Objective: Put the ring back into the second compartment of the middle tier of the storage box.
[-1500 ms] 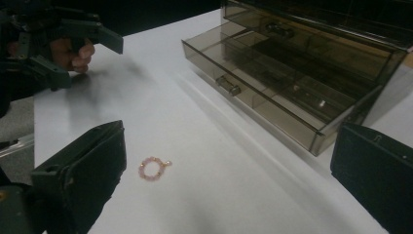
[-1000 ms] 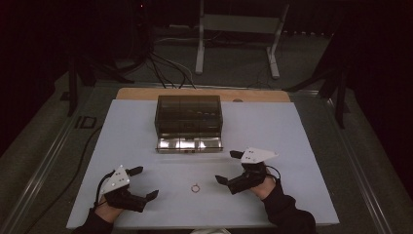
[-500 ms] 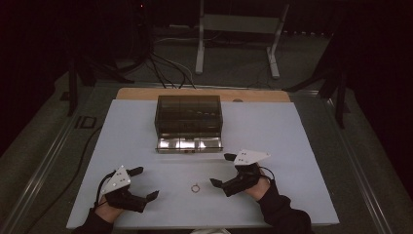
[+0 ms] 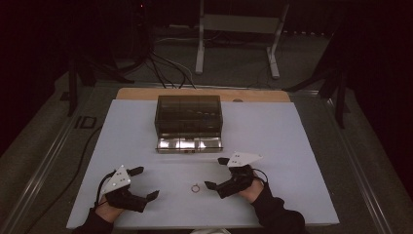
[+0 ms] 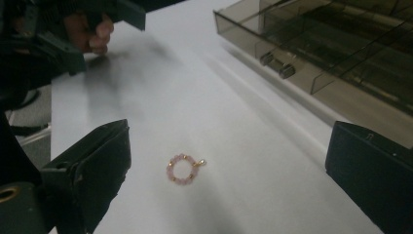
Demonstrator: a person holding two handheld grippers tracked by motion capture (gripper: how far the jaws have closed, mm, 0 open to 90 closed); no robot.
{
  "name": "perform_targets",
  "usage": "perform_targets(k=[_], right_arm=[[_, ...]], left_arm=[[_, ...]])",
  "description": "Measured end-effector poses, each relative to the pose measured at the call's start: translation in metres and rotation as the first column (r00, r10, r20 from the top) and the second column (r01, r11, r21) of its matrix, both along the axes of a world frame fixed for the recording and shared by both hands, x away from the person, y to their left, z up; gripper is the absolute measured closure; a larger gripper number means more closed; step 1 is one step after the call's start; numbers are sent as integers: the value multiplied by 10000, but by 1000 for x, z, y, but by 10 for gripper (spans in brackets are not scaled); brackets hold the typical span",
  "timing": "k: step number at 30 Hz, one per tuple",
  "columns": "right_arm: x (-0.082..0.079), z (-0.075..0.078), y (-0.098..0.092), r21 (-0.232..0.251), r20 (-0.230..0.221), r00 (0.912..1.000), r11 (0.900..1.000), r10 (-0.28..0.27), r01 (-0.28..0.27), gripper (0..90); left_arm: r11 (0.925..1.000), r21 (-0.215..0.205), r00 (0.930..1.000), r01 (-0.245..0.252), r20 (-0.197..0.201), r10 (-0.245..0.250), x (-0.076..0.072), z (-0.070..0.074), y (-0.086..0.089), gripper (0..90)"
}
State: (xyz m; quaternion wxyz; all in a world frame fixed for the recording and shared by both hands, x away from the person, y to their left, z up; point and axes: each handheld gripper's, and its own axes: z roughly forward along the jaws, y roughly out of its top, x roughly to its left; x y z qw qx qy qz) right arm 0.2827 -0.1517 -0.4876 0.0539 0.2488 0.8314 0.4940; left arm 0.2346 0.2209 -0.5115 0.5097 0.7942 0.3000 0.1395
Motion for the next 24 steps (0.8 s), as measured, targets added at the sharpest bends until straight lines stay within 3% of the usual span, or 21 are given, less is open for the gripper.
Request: perform_targets(k=[16,24], right_arm=[[-1,-11,18,-507,-238,9995,9985,210,-222,68],[-2,-12,26,-563,-294,9991,9979,298,-314,192]], left_arm=[[10000,-1,10000,-8,51,8,0,0,-1,8],[10000,86,10000,-18,-2,18,1,-1,-1,8]])
